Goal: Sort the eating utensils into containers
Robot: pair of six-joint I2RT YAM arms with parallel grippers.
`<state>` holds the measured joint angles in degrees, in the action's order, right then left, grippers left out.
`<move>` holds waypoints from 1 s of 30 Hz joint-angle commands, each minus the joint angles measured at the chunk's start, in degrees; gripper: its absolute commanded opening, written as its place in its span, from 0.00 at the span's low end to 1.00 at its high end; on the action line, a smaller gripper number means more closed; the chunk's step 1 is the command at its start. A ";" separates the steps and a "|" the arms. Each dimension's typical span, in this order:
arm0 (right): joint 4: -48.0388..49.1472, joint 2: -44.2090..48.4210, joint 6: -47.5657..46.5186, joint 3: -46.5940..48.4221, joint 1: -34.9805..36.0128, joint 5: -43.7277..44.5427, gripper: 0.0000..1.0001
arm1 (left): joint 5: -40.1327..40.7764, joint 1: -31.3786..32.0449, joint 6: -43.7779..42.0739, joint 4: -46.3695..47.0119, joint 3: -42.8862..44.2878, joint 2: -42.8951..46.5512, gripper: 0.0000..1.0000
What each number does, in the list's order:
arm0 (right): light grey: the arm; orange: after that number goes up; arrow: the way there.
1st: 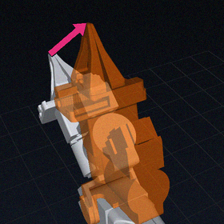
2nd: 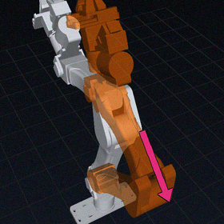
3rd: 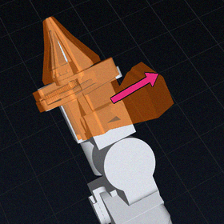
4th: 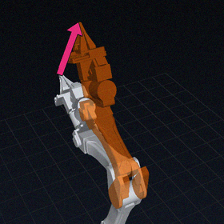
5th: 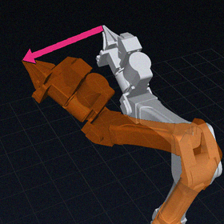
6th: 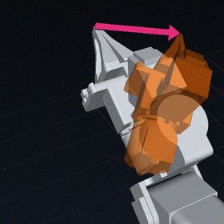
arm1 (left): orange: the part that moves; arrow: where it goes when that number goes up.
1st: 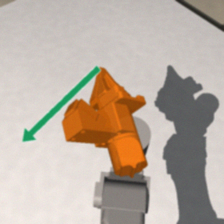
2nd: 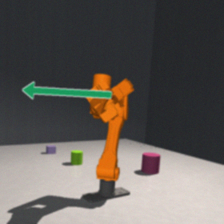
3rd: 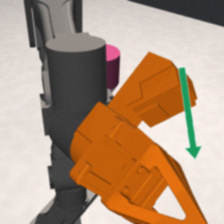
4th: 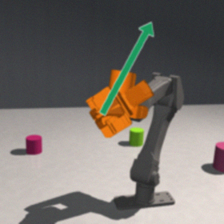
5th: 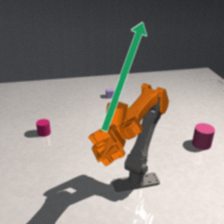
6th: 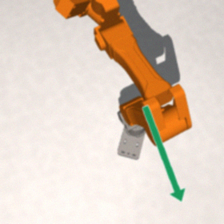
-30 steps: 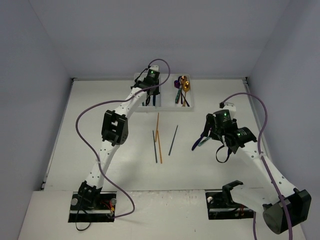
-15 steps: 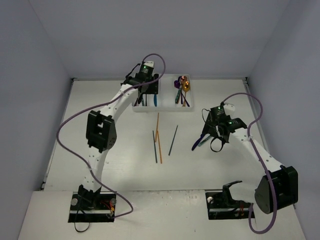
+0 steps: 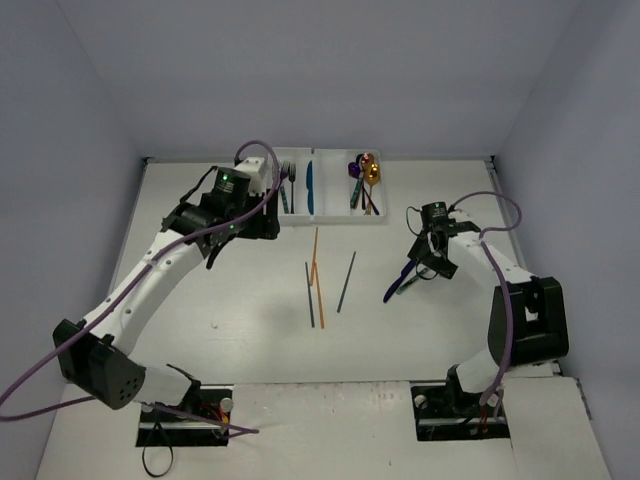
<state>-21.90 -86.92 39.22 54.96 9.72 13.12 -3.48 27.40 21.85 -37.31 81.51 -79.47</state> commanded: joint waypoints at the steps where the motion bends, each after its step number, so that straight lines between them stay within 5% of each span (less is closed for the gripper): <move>1: 2.78 -4.05 3.03 2.84 -0.14 0.07 0.63 | -1.81 0.21 1.94 -3.00 -5.07 8.64 0.59; 23: 7.20 -8.62 8.33 -5.13 -1.31 2.68 0.47 | -1.91 0.19 2.41 -5.84 -8.85 13.47 0.59; 30: 7.22 -7.73 7.62 -6.00 -2.69 3.93 0.23 | -1.27 0.19 2.58 -5.75 -8.56 13.29 0.59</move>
<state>-13.41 -94.96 46.04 51.07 8.36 15.31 -5.08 27.42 23.68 -44.18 71.64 -66.92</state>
